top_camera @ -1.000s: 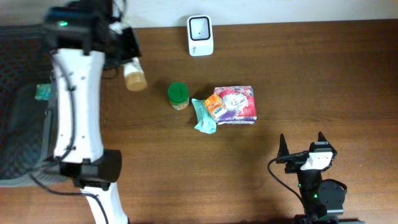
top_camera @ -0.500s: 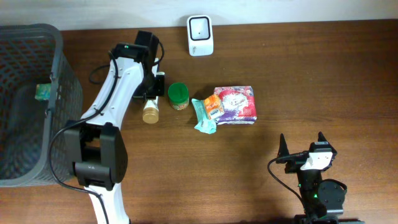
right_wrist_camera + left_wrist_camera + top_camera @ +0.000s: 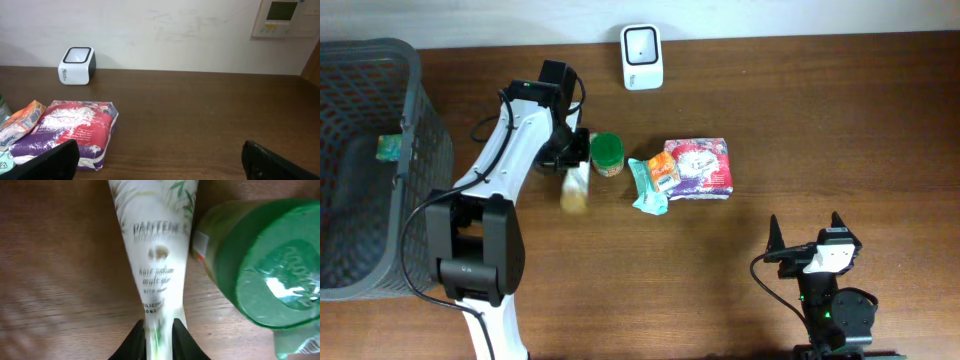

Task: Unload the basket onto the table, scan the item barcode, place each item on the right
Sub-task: 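Lay the Pantene tube on the table left of the jar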

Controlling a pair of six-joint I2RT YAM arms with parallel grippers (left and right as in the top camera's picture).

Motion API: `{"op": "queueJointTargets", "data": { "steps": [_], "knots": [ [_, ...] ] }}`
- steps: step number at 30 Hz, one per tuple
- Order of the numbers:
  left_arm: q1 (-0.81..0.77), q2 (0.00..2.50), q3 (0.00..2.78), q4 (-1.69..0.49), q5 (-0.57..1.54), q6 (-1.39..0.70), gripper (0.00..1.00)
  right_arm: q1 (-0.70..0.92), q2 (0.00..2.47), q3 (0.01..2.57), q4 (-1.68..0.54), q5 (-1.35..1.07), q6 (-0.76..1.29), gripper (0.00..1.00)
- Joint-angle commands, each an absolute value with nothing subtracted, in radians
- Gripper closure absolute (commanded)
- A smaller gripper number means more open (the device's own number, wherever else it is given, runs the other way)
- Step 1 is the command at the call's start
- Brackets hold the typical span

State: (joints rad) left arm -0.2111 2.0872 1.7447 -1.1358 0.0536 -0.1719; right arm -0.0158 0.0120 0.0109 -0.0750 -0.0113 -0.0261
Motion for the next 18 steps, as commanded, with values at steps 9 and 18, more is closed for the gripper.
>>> {"op": "queueJointTargets", "data": {
  "steps": [9, 18],
  "knots": [
    [-0.151, 2.061, 2.058, -1.316, 0.108, -0.163, 0.33, -0.007, 0.006, 0.006, -0.081, -0.003, -0.022, 0.01],
    [0.092, 2.059, 2.82, -1.493, -0.16, -0.257, 0.01, -0.007, 0.006, 0.006, -0.081, -0.003, -0.022, 0.01]
  ]
}}
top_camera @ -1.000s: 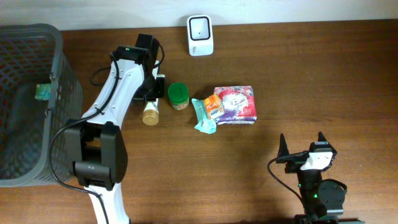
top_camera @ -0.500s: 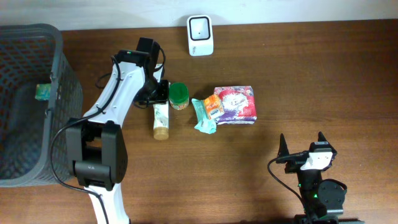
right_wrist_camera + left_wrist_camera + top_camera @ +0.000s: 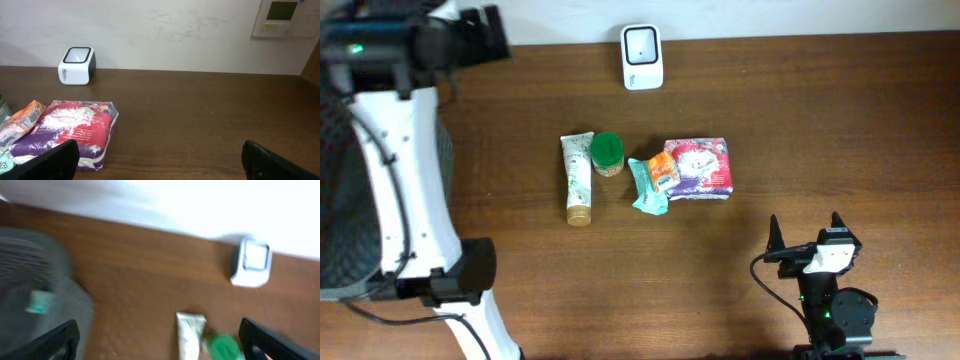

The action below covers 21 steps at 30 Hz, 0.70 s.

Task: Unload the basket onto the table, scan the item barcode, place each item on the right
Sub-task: 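Lay the Pantene tube on the table left of the jar, then grasp the small green-white tissue pack in the basket with the left gripper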

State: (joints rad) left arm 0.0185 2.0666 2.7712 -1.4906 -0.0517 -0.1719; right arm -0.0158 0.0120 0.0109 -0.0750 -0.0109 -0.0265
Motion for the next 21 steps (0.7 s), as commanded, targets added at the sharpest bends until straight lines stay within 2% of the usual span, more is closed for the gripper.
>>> {"op": "queueJointTargets", "data": {
  "steps": [1, 3, 6, 10, 14, 17, 21],
  "knots": [
    [0.146, 2.06, 2.82, -1.502, -0.263, -0.374, 0.01, -0.007, 0.006, 0.006, -0.081, -0.003, -0.022, 0.01],
    [0.254, 2.061, 2.816, -1.509, -0.336, -0.487, 0.01, -0.007, 0.006, 0.006, -0.081, -0.003, -0.022, 0.02],
    [0.403, 2.071, 2.81, -1.531, -0.318, -0.486, 0.01, -0.007, 0.006, 0.006, -0.081, -0.003, -0.022, 0.01],
    [0.519, 2.15, 2.753, -1.589, -0.277, -0.486, 0.0, -0.007, 0.006, 0.006, -0.082, -0.003, -0.022, 0.01],
    [0.527, 2.259, 2.713, -1.532, -0.161, -0.486, 0.01, -0.007, 0.006, 0.006, -0.081, -0.003, -0.022, 0.02],
    [0.533, 2.349, 2.713, -1.465, 0.05, -0.487, 0.01, -0.007, 0.006, 0.006, -0.081, -0.003, -0.022, 0.01],
    [0.533, 2.46, 2.713, -1.459, 0.046, -0.516, 0.01, -0.007, 0.006, 0.006, -0.081, -0.003, -0.022, 0.01]
  ]
}}
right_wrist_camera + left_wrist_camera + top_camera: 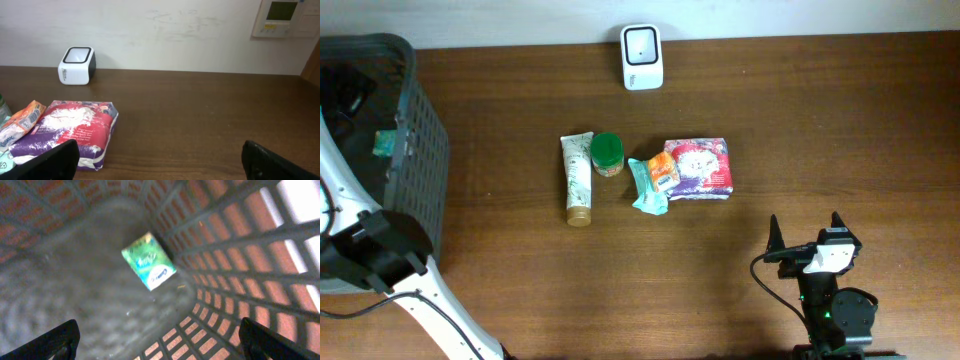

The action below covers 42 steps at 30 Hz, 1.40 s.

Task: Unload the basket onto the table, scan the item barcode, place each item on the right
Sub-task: 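Grasp the small green-white tissue pack in the basket with the left gripper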

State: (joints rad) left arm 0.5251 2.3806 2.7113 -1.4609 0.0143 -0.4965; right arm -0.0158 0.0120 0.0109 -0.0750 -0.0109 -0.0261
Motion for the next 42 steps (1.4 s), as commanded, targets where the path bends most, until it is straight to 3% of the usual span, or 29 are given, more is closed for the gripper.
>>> {"op": "queueJointTargets", "data": {
  "steps": [1, 6, 9, 17, 21, 25, 29, 33, 36, 42],
  "knots": [
    [0.533, 2.483, 2.713, -1.458, 0.046, -0.516, 0.01, -0.007, 0.006, 0.006, -0.081, -0.003, -0.022, 0.01],
    [0.554, 2.503, 2.713, -1.483, 0.046, -0.516, 0.0, -0.007, 0.006, 0.006, -0.081, -0.003, -0.022, 0.01],
    [0.593, 2.49, 2.738, -1.559, 0.049, -0.513, 0.07, -0.007, 0.006, 0.006, -0.081, -0.003, -0.022, 0.01],
    [0.669, 2.294, 2.798, -1.592, 0.118, -0.404, 0.01, -0.007, 0.006, 0.006, -0.081, -0.003, -0.022, 0.01],
    [0.683, 2.296, 2.65, -1.488, 0.252, -0.342, 0.0, -0.007, 0.006, 0.006, -0.081, -0.003, -0.022, 0.01],
    [0.685, 2.296, 2.32, -1.199, 0.372, -0.342, 0.01, -0.007, 0.006, 0.006, -0.081, -0.003, -0.022, 0.01],
    [0.685, 2.296, 2.11, -1.022, 0.378, -0.341, 0.13, -0.007, 0.006, 0.006, -0.081, -0.003, -0.022, 0.01],
    [0.678, 2.296, 1.964, -0.854, 0.383, -0.343, 0.16, -0.007, 0.006, 0.006, -0.081, -0.003, -0.022, 0.02],
    [0.665, 2.296, 1.871, -0.737, 0.382, -0.364, 0.36, -0.007, 0.006, 0.006, -0.081, -0.003, -0.022, 0.01],
    [0.648, 2.296, 1.85, -0.625, 0.43, -0.422, 0.43, -0.007, 0.006, 0.006, -0.081, -0.003, -0.022, 0.01]
  ]
}}
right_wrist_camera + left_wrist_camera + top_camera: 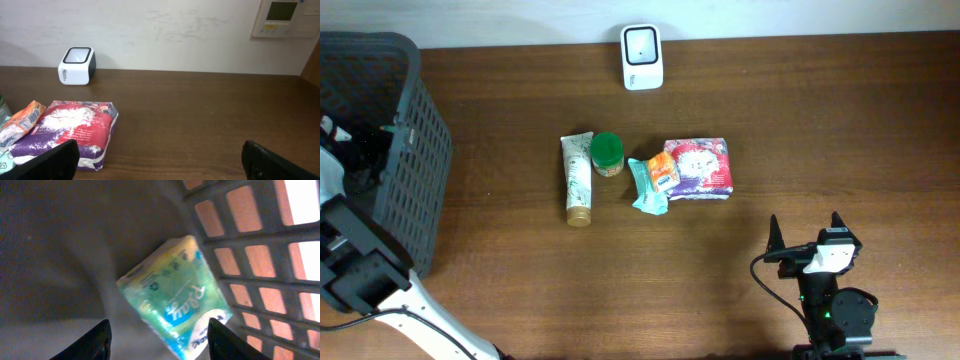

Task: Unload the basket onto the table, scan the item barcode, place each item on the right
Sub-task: 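Grasp the small green-white tissue pack in the basket with the left gripper, then place the small tissue pack between the tube and the wipes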

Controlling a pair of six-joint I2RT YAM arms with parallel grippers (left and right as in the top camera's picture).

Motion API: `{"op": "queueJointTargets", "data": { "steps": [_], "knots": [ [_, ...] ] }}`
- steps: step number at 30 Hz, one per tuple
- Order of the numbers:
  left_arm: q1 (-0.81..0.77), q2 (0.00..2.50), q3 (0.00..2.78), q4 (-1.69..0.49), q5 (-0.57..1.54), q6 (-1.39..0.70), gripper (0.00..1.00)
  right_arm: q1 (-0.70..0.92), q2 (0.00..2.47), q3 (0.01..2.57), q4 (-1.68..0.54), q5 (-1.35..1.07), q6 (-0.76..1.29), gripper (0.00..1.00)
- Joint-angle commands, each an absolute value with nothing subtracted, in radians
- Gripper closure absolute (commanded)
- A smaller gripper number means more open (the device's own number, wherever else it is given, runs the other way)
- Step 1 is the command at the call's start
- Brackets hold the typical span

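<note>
Inside the grey basket point(418, 150), my left gripper point(159, 347) hangs open just above a green and blue tissue pack point(172, 297). The pack lies tilted on the basket floor against the mesh wall, between and just beyond the two fingertips, untouched. In the overhead view the left gripper point(365, 150) shows as a dark shape in the basket. The white barcode scanner point(642, 43) stands at the table's back edge and also shows as the scanner point(77, 65) in the right wrist view. My right gripper point(805, 230) rests open at the front right, holding nothing.
In the middle of the table lie a cream tube point(576, 178), a green-lidded jar point(607, 153), a teal packet point(647, 187), an orange packet point(664, 170) and a red and purple pack point(701, 167). The basket's mesh walls close in round the left gripper.
My left gripper has gone lower into the basket; the green pack now fills its view. Its fingers stand nearer together but still open. The right arm has not moved.
My left gripper was closed round the cream tube's flat end beside the green-lidded jar. Then the tube lay on the table and the gripper was open, high at the back left. Then it looked down into the basket, and now hangs close over the green pack.
</note>
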State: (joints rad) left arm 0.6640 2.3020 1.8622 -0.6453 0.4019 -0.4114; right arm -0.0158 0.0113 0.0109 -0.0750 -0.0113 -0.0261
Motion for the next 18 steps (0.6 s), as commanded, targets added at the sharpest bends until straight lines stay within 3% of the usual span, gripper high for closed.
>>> {"op": "queueJointTargets", "data": {
  "steps": [1, 3, 8, 10, 12, 13, 18],
  "knots": [
    [0.642, 2.296, 1.85, -0.623, 0.43, -0.422, 0.45, -0.007, 0.006, 0.006, -0.081, -0.003, -0.022, 0.01],
    [0.616, 2.307, 1.85, -0.601, 0.426, -0.422, 0.44, -0.007, 0.006, 0.006, -0.081, -0.003, -0.022, 0.02],
    [0.594, 2.366, 1.85, -0.591, 0.264, -0.422, 0.54, -0.007, 0.006, 0.006, -0.082, -0.003, -0.022, 0.01],
    [0.594, 2.366, 1.85, -0.596, 0.242, -0.422, 0.69, -0.007, 0.006, 0.006, -0.081, -0.003, -0.022, 0.01],
    [0.594, 2.367, 1.85, -0.604, 0.241, -0.421, 0.77, -0.007, 0.006, 0.006, -0.082, -0.003, -0.022, 0.01],
    [0.597, 2.367, 1.85, -0.619, 0.239, -0.421, 1.0, -0.007, 0.006, 0.006, -0.081, -0.003, -0.022, 0.01],
    [0.678, 2.231, 1.854, -0.755, 0.243, -0.422, 1.0, -0.007, 0.006, 0.006, -0.081, -0.003, -0.022, 0.01]
  ]
}}
